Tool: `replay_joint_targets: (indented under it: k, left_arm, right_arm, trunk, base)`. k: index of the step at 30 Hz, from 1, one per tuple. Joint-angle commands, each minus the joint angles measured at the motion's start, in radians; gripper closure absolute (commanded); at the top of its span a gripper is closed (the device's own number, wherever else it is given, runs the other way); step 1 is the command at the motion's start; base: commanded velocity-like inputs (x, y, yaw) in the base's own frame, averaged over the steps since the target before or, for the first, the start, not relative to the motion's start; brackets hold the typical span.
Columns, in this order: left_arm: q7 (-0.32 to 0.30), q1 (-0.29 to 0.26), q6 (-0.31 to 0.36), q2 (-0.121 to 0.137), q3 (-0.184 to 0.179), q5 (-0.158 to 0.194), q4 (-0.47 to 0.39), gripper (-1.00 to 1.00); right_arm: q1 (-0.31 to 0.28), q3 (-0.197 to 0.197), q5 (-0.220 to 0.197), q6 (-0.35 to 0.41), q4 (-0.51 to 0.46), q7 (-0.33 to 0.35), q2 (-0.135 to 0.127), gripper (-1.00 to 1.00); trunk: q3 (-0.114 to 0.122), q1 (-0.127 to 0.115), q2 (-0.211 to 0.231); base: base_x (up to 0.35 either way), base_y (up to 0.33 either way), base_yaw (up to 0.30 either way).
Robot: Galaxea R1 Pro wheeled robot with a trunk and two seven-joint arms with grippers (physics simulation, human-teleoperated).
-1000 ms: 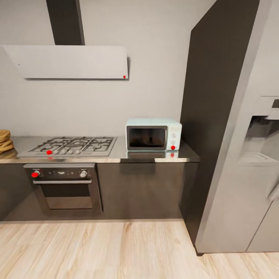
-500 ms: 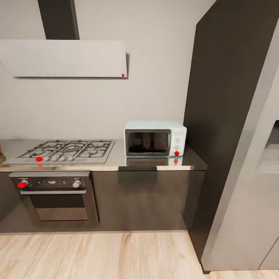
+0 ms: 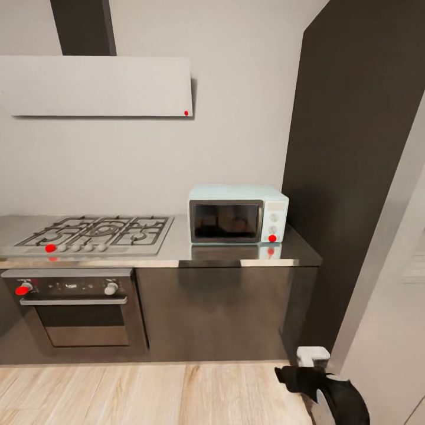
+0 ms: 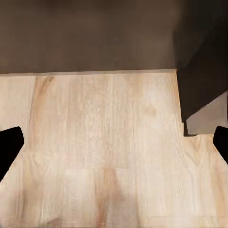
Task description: In the kitchen, take the popcorn bag from the countertop, put it into the microwave, and heat it until the popcorn is cooked so the cooked popcorn ends up inside the bag.
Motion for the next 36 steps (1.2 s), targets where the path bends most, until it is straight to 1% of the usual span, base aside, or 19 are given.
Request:
replay_joint_targets:
  k: [1,2,3,4,5,6,7,8,9,12,14,17,19,21,26,33,34,35,36]
  left_arm:
    - [0.000,0.000,-0.001,0.000,0.008,-0.001,-0.001,-1.00]
    - [0.000,0.000,-0.001,0.000,0.008,-0.001,-0.002,-1.00]
    - [0.000,0.000,-0.001,0.000,0.008,0.000,-0.002,-1.00]
    - [0.000,0.000,-0.001,-0.001,0.008,0.000,-0.003,-1.00]
    - [0.000,0.000,-0.001,0.000,0.008,0.000,-0.003,-1.00]
    - [0.000,0.000,-0.001,0.000,0.008,0.000,-0.004,-1.00]
    - [0.000,0.000,-0.001,-0.001,0.008,0.000,-0.005,-1.00]
    - [0.000,0.000,-0.001,-0.001,0.008,0.000,-0.006,-1.00]
    - [0.000,0.000,-0.001,-0.002,0.008,0.000,-0.007,-1.00]
    - [0.000,0.000,-0.001,-0.002,0.008,-0.001,-0.010,-1.00]
    - [-0.001,0.000,-0.001,-0.002,0.008,-0.001,-0.011,-1.00]
    - [-0.001,0.000,-0.001,-0.001,0.008,-0.001,-0.011,-1.00]
    - [-0.001,0.000,-0.001,0.000,0.008,-0.001,-0.012,-1.00]
    - [0.000,0.000,-0.001,0.000,0.008,-0.001,-0.012,-1.00]
    - [-0.001,0.000,-0.001,0.000,0.008,0.000,-0.012,-1.00]
    - [-0.001,0.000,-0.001,0.000,0.007,0.000,-0.012,-1.00]
    - [-0.001,0.000,0.000,0.000,0.004,0.002,-0.011,-1.00]
    - [-0.001,0.000,0.001,0.000,0.003,0.002,-0.011,-1.00]
    - [-0.001,0.000,0.001,0.000,0.003,0.002,-0.011,-1.00]
  right_arm:
    - [-0.058,-0.001,-0.007,0.063,-0.022,0.004,0.001,-1.00]
    - [-0.101,-0.002,-0.009,0.101,-0.029,0.003,0.002,-1.00]
    - [-0.220,-0.002,-0.011,0.183,-0.038,0.002,0.003,-1.00]
    - [-0.265,-0.002,-0.012,0.191,-0.040,0.001,0.004,-1.00]
    - [-0.333,-0.002,-0.012,0.191,-0.041,0.000,0.005,-1.00]
    - [-0.380,-0.002,-0.012,0.191,-0.042,-0.001,0.005,-1.00]
    - [-0.451,-0.002,-0.012,0.191,-0.041,-0.002,0.005,-1.00]
    - [-0.498,-0.002,-0.013,0.191,-0.041,-0.001,0.005,-1.00]
    - [-0.567,-0.001,-0.015,0.191,-0.040,0.000,0.006,-1.00]
    - [-0.715,0.000,-0.017,0.191,-0.033,-0.002,0.008,-1.00]
    - [-0.779,-0.001,-0.015,0.191,-0.025,-0.006,0.008,-1.00]
    - [-0.806,0.000,-0.004,0.191,-0.014,-0.009,0.010,-1.00]
    - [-0.818,0.001,-0.006,0.191,-0.002,-0.007,0.016,-1.00]
    - [-0.821,0.002,-0.005,0.191,0.022,-0.009,0.018,-1.00]
    - [-0.823,0.002,-0.002,0.124,0.132,-0.007,0.017,-1.00]
    - [-0.823,0.002,-0.004,0.099,0.159,-0.010,0.015,-1.00]
    - [-0.823,0.008,-0.001,0.010,0.212,-0.009,0.020,-1.00]
    - [-0.823,0.009,0.000,-0.022,0.232,-0.008,0.018,-1.00]
    - [-0.823,0.009,0.001,-0.037,0.252,-0.007,0.014,-1.00]
  trunk:
    - [-0.001,0.000,-0.001]
    - [-0.001,0.000,-0.001]
    - [-0.001,0.000,-0.001]
    - [-0.001,0.000,-0.001]
    - [-0.001,0.000,-0.001]
    - [-0.001,0.000,-0.001]
    - [-0.001,0.000,-0.001]
    - [-0.001,0.000,-0.001]
    - [-0.001,0.000,-0.001]
    - [-0.001,0.000,-0.001]
    - [-0.001,0.000,-0.001]
    - [-0.001,0.000,-0.001]
    - [-0.001,0.000,-0.001]
    - [-0.001,0.000,-0.001]
    - [-0.001,0.000,-0.001]
    - [-0.001,0.000,-0.001]
    - [-0.001,0.000,-0.001]
    - [-0.001,0.000,-0.001]
    - [-0.001,0.000,-0.001]
  base:
    - [0.000,0.000,0.000]
    - [0.000,0.000,0.000]
    - [0.000,0.000,0.000]
    - [0.000,0.000,0.000]
    - [0.000,0.000,0.000]
    - [0.000,0.000,0.000]
    - [0.000,0.000,0.000]
    - [0.000,0.000,0.000]
    - [0.000,0.000,0.000]
    - [0.000,0.000,0.000]
    - [0.000,0.000,0.000]
    - [0.000,0.000,0.000]
    - [0.000,0.000,0.000]
    - [0.000,0.000,0.000]
    - [0.000,0.000,0.000]
    - [0.029,0.000,0.000]
    - [0.304,0.000,0.000]
    - [0.314,0.000,0.000]
    - [0.319,0.000,0.000]
